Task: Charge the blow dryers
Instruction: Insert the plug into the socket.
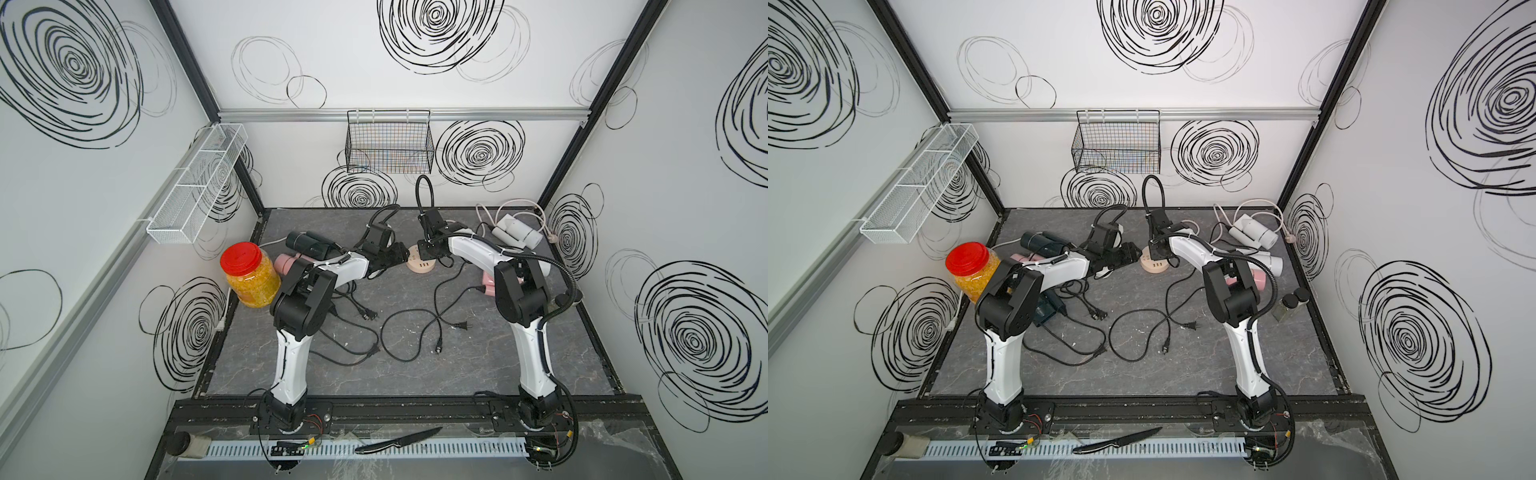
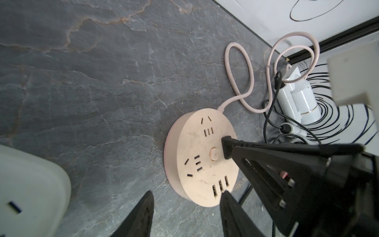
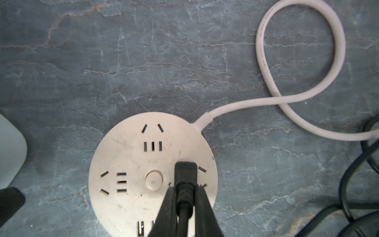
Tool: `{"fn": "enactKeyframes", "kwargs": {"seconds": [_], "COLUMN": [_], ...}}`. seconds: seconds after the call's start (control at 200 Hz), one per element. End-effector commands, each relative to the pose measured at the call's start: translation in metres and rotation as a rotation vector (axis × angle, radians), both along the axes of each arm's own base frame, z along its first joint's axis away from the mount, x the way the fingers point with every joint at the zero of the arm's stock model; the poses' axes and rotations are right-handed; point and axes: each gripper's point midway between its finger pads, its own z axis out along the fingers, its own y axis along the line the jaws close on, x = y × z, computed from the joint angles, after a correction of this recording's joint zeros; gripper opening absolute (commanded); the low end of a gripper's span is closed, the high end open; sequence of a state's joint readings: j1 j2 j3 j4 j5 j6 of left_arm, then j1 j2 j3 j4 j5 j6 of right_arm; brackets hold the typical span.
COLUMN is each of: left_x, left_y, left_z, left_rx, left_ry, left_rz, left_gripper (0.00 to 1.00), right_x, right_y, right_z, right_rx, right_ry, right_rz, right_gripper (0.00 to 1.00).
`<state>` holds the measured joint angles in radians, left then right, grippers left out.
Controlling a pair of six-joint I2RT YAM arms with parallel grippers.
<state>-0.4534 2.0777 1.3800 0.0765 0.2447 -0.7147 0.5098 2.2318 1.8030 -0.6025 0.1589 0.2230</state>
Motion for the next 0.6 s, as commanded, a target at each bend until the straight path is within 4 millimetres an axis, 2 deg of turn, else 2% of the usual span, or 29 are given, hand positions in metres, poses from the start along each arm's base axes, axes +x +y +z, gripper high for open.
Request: {"fn": "enactKeyframes", "kwargs": {"seconds": [0.0,0.075,0.165,0.315,0.45,0.595], "left_x": [0.001,0.001,0.0,0.0,-0.001,-0.002], "left_y": [-0.003,-0.004,-0.004,-0.006,-0.007,-0.007], "left_z": [0.013,0.013,0.014,0.016,0.019,0.021], "left_rx": [-0.016,-0.014,-0.014,-0.016,-0.018,-0.019], "left_ry": [-0.032,-0.033,-0.035,-0.039,-0.042,-0.044], "left_rz": [-0.004,-0.005,-0.006,-0.009,-0.01,-0.01], "left_gripper": [0.56,0.56,0.56,0.56,0.56,0.56], "right_x": [-0.072,-0.073,-0.067,-0.047,-0.03,-0.025], "right_y": [-0.029,-0.029,-0.027,-0.019,-0.015,-0.01], "right_z": [-0.103,-0.104,-0.095,-0.058,-0.022,0.004], "right_rx": [-0.142,-0.144,-0.132,-0.099,-0.072,-0.045], "right_ry": [0.368,0.369,0.341,0.247,0.151,0.066], "right_rz": [0.024,0.021,0.014,0.011,0.003,0.007], "right_gripper": [0.06,0.07,0.1,0.22,0.28,0.42]}}
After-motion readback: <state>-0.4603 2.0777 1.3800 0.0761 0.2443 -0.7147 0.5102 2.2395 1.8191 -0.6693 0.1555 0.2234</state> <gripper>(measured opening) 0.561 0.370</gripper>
